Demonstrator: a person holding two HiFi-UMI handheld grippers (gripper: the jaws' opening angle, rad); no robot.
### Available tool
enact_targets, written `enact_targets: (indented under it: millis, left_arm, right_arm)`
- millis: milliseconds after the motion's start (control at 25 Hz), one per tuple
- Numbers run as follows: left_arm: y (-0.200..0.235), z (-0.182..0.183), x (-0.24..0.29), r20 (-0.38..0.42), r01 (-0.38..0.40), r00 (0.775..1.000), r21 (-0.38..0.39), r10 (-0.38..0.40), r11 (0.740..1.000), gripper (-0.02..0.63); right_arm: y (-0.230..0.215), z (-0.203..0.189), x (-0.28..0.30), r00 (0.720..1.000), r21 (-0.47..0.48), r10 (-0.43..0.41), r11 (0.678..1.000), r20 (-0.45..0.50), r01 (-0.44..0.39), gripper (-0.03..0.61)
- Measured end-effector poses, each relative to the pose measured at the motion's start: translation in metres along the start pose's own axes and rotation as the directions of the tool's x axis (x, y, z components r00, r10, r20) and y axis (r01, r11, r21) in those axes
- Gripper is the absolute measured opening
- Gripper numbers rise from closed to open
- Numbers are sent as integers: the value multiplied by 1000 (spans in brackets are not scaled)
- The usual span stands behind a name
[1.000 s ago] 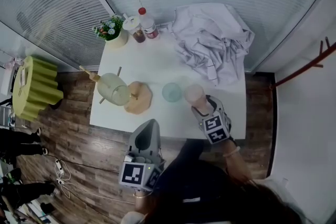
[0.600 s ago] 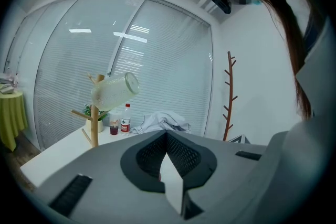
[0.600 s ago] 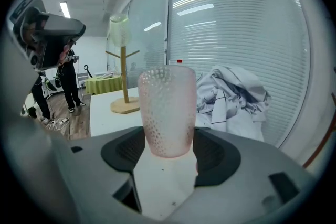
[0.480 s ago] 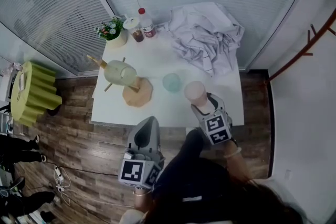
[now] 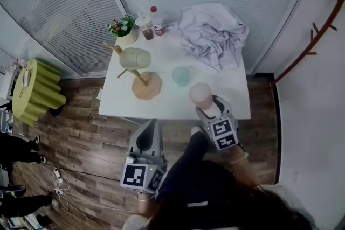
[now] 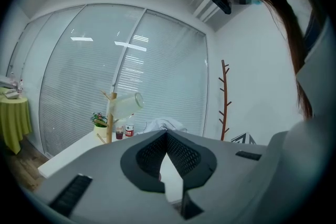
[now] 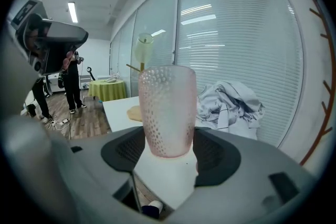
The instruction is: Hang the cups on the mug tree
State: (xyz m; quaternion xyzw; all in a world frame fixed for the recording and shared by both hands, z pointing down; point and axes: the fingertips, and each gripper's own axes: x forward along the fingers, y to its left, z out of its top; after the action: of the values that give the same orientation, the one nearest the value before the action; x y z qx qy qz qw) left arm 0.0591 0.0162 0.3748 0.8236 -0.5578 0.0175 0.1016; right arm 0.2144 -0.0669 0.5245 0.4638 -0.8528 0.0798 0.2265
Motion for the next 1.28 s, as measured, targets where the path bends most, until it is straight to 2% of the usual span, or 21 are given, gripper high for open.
enact_targets:
  millis: [200,320,400,560,760,1000,1120,1280]
  left_arm:
    - [-7,19,-23,68,9,998,-2,-9,1000,0]
    - [-1,17,-34,59,-23,998,11,22,1000,0]
    - [1,21,-38,83,-29,996,7,28,1000,0]
    - [16,15,-48,55,-81,995,22,80,996,0]
    - [36,30,-47,95,-75,993,33,72,997,0]
    - [86,46,-48,115,-92,989,8,91,996,0]
    - [111,51,-48,117,-81,990,23,78,996,0]
    - [149,51,-48,77,-78,994,60,74,995,0]
  right_arm:
    - [24,10,-16,999,24,43,999,28,-43,295]
    - [37,17,-19,997,21,67,997,48,-68,295]
    - [48,22,-21,994,17,89,996,58,-91,295]
    - [66,29,-20,989,15,127,992,70,-128,295]
    - [84,43,-8,985,13,153,988,76,-155,295]
    - [111,67,1,979,79,185,978,87,-192,295]
    - [124,82,9,981,82,166,981,96,-174,295]
    - [139,102,23,987,87,122,988,101,-131,295]
